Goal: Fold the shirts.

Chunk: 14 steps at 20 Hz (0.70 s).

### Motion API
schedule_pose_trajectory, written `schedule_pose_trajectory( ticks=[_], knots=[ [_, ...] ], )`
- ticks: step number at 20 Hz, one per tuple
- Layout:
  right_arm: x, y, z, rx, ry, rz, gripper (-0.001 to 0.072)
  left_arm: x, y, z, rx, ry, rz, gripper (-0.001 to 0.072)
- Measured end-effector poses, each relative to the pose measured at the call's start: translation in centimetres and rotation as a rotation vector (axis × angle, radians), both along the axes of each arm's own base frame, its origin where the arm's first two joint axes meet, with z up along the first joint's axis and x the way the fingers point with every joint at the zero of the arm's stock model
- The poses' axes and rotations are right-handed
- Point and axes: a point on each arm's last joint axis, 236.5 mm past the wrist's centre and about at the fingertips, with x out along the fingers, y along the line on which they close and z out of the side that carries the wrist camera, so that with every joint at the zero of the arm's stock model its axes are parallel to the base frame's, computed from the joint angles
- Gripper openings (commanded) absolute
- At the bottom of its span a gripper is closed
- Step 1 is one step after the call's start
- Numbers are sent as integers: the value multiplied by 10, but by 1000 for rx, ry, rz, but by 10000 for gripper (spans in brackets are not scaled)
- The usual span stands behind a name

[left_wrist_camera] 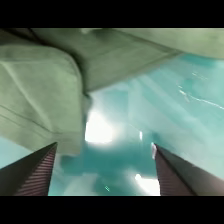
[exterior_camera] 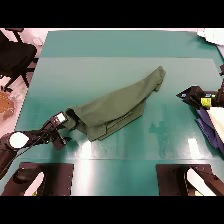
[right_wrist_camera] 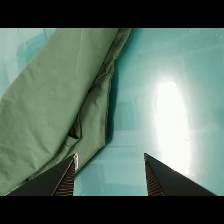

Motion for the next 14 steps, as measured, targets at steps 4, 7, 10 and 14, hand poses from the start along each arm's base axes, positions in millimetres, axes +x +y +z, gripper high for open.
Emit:
schedule_pose_trajectory(
  ticks=[4, 7, 10, 14],
  knots=[
    [0, 0, 0, 0, 0, 0, 477, 18, 7, 1, 10, -93, 39, 711],
    [0, 0, 0, 0, 0, -1, 477, 30, 11, 5, 17, -148, 67, 710],
    [0, 0, 0, 0, -1, -1, 477, 33, 14, -4, 29, -134, 71, 711],
    [0, 0, 0, 0, 0, 0, 477, 36, 15, -12, 49, -129, 54, 710]
  ],
)
